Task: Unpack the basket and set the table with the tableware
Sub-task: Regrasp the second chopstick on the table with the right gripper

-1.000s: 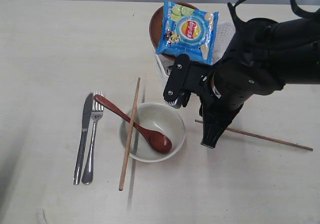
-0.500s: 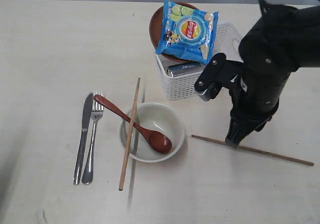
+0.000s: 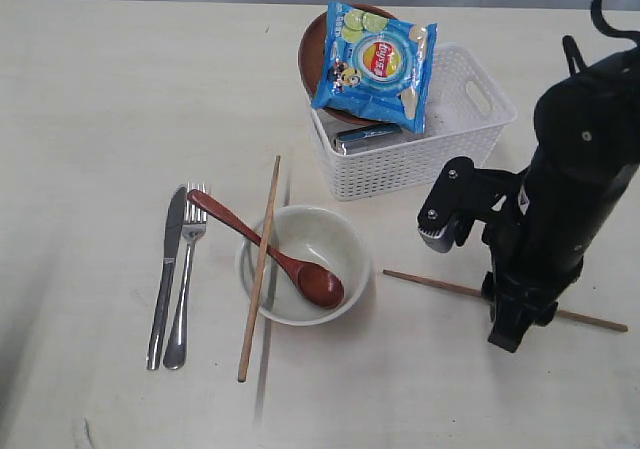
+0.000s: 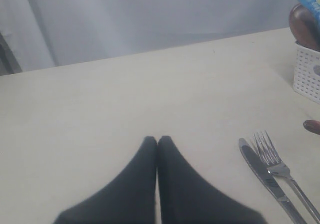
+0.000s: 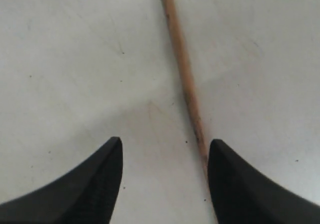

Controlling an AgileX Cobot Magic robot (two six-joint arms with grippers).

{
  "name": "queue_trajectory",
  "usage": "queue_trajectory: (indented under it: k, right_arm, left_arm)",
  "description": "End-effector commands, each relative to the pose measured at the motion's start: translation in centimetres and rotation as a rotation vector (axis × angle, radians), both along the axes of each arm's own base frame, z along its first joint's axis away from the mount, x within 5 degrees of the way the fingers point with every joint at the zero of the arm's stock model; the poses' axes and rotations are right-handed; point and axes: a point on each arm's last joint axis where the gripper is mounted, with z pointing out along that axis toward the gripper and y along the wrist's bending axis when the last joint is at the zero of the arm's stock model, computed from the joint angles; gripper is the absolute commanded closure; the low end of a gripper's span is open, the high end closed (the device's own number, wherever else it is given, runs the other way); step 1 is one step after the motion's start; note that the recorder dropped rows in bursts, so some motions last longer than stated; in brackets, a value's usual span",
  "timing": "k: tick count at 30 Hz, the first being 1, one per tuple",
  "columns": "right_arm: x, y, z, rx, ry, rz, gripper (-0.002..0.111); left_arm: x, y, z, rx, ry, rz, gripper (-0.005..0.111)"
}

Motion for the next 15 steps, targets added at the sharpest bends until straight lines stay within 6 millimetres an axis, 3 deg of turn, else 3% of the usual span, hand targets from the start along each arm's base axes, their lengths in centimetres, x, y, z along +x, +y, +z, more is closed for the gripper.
queue_trajectory:
  k: [1,15]
  right_arm:
    - [0.1,-0.1,-0.6,0.04,-0.074,0.02,0.058]
    - [0.7,0.1,-2.5,0.015,-0.068,0.078,0.058]
  left_arm:
    - [0.0,0.0,-0.1,-0.009,0.0,0.002,0.107]
    - [0.0,0.0,-0.1,-0.009,0.0,0.002,0.107]
